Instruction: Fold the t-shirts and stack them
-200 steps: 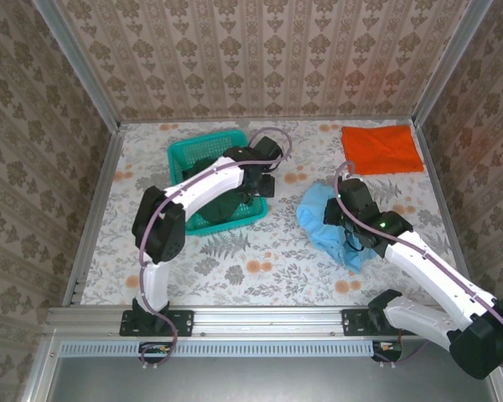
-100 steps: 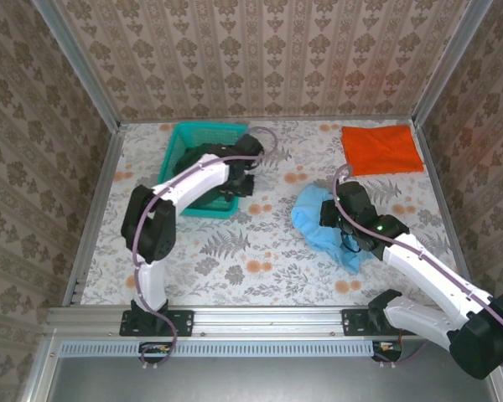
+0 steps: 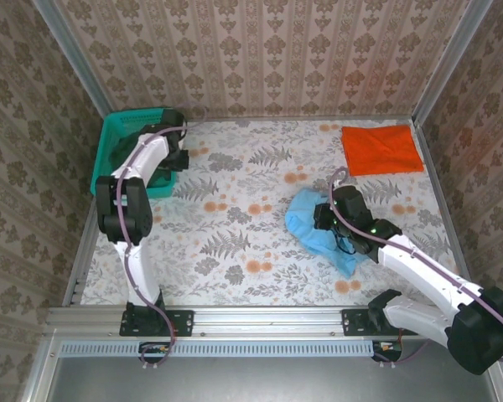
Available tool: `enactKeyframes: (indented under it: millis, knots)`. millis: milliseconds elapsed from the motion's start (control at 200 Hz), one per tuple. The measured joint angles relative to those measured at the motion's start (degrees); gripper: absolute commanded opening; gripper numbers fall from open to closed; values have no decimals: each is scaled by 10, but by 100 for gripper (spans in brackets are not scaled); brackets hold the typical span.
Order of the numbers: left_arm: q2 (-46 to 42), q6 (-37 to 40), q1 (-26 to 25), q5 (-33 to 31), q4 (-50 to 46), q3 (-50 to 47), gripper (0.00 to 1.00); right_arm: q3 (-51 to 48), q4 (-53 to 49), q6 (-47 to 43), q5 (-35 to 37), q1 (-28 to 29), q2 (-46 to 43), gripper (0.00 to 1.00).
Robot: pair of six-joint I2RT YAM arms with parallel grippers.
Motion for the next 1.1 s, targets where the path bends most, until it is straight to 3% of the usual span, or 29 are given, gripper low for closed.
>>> enactKeyframes:
  millis: [220,620,820,885,1100]
  knots:
    - [31,63,22,-11,-3,46,0,-16,21,0,-2,0,-12,0]
    - [31,95,68,-24,2,44,1,-20,33,-2,-2,0,-18,0]
    - [39,97,67,-45,-6,54,23,-20,35,-3,-2,0,-18,0]
    - [47,97,68,-62,-7,62,39,-20,35,-3,-2,0,-18,0]
    - [56,92,65,-82,-25,80,73,-19,33,-4,-2,0,-17,0]
